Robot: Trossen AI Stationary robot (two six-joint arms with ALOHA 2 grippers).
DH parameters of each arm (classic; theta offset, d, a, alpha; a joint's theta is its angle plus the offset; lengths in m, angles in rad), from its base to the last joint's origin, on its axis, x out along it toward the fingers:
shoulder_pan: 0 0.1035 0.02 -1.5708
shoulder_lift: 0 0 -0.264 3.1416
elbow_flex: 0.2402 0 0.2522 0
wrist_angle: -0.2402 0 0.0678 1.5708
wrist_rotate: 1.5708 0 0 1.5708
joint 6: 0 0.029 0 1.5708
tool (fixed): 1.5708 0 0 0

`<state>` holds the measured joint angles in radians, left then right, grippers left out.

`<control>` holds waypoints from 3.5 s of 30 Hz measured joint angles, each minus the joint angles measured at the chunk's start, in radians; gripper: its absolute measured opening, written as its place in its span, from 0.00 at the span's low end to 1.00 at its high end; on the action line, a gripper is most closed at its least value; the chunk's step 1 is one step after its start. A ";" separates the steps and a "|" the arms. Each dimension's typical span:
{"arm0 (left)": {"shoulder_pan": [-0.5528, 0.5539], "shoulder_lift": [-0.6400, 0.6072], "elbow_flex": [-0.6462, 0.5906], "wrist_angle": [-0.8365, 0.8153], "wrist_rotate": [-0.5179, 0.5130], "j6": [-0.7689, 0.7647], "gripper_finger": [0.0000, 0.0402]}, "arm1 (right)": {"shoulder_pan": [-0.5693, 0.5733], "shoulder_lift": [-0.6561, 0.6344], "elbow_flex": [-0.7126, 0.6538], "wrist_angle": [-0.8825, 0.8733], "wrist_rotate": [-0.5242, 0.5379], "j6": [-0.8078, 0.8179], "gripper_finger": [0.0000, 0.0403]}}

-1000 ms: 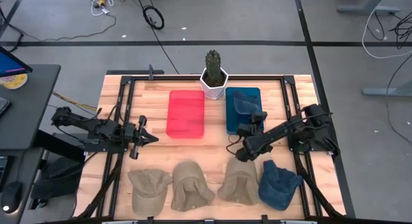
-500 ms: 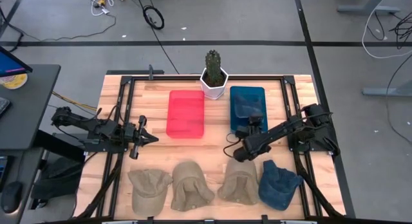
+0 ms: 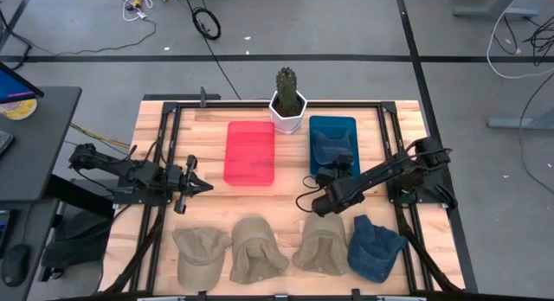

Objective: Pick & Place hat
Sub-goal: Put the left blue cap into the blue bin, then put the blue cap into the blue bin

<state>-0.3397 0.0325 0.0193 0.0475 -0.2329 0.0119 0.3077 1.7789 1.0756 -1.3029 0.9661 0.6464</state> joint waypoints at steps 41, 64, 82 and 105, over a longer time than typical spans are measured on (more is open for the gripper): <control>0.000 0.000 0.000 0.000 0.000 0.000 0.05 | 0.216 -0.474 0.000 0.173 -1.013 0.338 0.39; 0.000 0.000 0.000 0.000 0.000 0.000 0.05 | 0.655 -0.425 -0.123 0.433 -0.947 0.894 0.39; 0.000 0.000 0.000 0.000 0.000 0.000 0.05 | 0.696 -0.242 -0.158 0.530 -0.983 0.856 0.38; 0.000 0.000 0.000 0.000 0.000 0.000 0.05 | 0.694 -0.291 -0.159 0.417 -1.009 0.860 0.02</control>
<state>-0.3397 0.0325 0.0193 0.0475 -0.2329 0.0116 1.0019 1.4880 0.9169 -0.8855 -0.0426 1.5059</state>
